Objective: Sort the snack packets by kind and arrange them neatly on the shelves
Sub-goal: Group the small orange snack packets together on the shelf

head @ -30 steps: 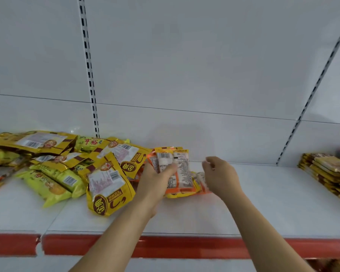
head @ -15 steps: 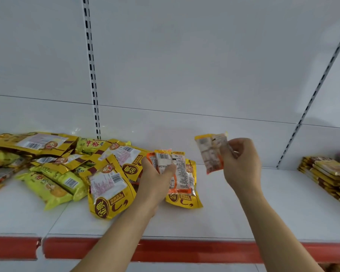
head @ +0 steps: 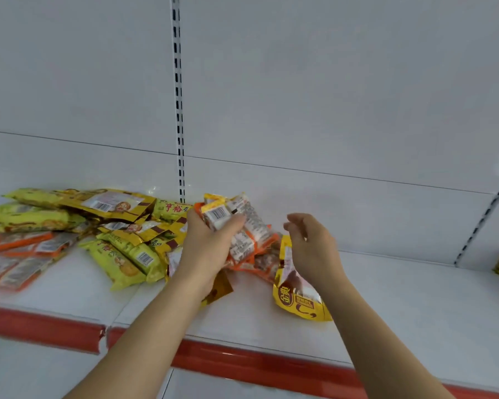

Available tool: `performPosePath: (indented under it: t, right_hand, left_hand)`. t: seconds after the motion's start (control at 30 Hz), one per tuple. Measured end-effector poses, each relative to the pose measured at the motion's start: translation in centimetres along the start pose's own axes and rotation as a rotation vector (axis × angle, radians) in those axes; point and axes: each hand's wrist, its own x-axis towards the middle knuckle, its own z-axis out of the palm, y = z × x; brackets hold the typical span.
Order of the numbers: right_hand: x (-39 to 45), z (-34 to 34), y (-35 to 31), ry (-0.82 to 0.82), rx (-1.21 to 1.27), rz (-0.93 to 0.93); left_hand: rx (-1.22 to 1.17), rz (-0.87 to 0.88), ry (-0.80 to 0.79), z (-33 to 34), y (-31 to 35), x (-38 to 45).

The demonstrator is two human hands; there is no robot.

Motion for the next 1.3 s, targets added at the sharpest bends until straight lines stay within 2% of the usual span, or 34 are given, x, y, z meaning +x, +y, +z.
performPosePath:
  t: [0.1, 0.17, 0.6, 0.67, 0.77, 0.93, 1.07, 1.13, 1.23, 1.3]
  right_hand:
    - [1.1, 1.4, 1.4, -0.188, -0.379, -0.023]
    - [1.4, 2.6, 1.6, -0.285, -0.495, -0.076]
    - [2.7, 5.2, 0.8, -0.442, -0.696, -0.222]
    - [3.0, 5.4, 1.1, -0.394, -0.719, -0.267]
    - [3.6, 5.1, 0.9, -0.258, -0.696, -0.272]
    - [4.0, 3.4, 0.2, -0.274, -0.48, -0.211]
    - [4.3, 1.2, 0.1, -0.082, -0.294, -0.169]
    - [4.1, 0.3, -0.2, -0.135, -0.216, -0.111]
    - [3.4, 0.0, -0.6, -0.252, -0.269, -0.057]
    - [3.2, -0.1, -0.7, -0.17, -0.291, -0.077]
  left_hand:
    - [-0.002, -0.042, 0.007, -2.3, -0.2, 0.6]
    - [0.02, -0.081, 0.007, -3.4, -0.9, 0.9]
    - [0.144, -0.09, -0.015, -5.0, -1.8, 0.8]
    - [0.152, -0.095, -0.014, -5.0, -1.8, 0.9]
    - [0.172, -0.1, -0.014, -5.0, -1.8, 1.1]
    - [0.186, -0.093, -0.028, -4.9, -2.0, 1.1]
    - [0.192, -0.086, -0.033, -4.8, -2.0, 1.3]
    - [0.188, -0.095, -0.04, -4.6, -1.9, 1.3]
    - [0.179, -0.098, -0.056, -4.1, -1.9, 1.3]
    - [0.168, -0.091, -0.055, -3.8, -1.8, 1.1]
